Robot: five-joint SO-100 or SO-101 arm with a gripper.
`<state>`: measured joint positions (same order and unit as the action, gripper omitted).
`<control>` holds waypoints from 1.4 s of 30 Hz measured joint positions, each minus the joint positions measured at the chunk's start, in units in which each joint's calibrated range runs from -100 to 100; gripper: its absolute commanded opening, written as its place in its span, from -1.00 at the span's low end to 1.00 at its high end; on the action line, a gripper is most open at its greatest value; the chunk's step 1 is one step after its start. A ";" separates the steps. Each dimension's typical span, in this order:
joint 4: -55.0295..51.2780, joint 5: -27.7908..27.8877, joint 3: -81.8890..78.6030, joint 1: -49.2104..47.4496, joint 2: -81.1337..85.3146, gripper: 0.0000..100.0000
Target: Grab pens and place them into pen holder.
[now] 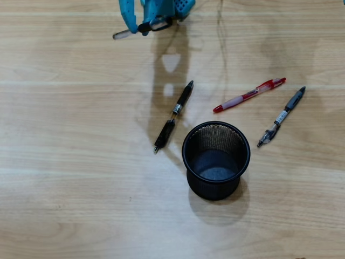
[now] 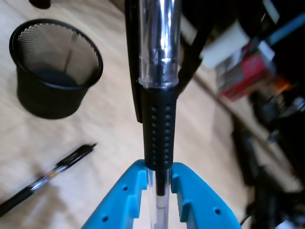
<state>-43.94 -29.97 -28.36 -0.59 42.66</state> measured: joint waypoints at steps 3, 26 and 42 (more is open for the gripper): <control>3.81 4.16 0.00 -2.71 -0.17 -0.96; 39.10 6.81 4.97 -19.03 -21.80 -0.95; 50.69 -14.13 16.87 -18.94 -44.44 -0.96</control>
<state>6.75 -44.10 -11.50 -19.53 -1.78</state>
